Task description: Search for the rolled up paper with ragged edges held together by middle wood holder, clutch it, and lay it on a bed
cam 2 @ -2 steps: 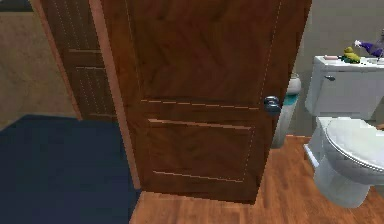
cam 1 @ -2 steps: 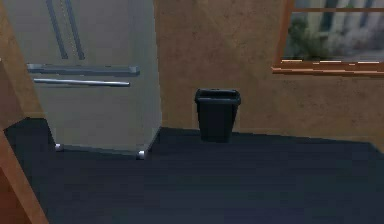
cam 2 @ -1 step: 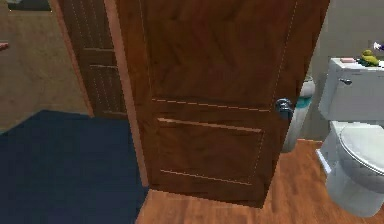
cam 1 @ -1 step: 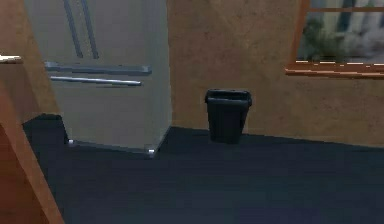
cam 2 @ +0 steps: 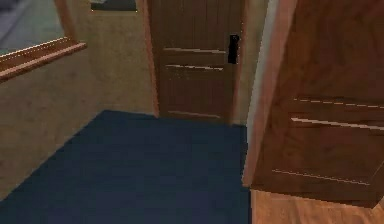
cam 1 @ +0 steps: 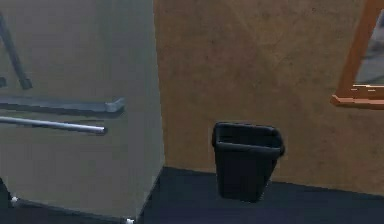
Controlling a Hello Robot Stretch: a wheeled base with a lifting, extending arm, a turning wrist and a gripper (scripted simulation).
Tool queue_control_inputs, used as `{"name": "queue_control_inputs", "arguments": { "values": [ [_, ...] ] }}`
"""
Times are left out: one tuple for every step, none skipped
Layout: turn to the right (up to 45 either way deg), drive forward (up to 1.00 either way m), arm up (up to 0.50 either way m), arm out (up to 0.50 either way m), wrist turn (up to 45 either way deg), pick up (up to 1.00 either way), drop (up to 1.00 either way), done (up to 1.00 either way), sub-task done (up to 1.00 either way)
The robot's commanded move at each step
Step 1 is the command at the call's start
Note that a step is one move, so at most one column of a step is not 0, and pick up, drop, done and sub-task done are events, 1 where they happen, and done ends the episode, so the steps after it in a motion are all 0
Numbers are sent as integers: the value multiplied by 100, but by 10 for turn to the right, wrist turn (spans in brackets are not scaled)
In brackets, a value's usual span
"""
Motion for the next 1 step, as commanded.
{"name": "queue_control_inputs", "arguments": {
  "values": [
    [-450, 0, 0, 0, 0, 0, 0, 0, 0]
  ]
}}
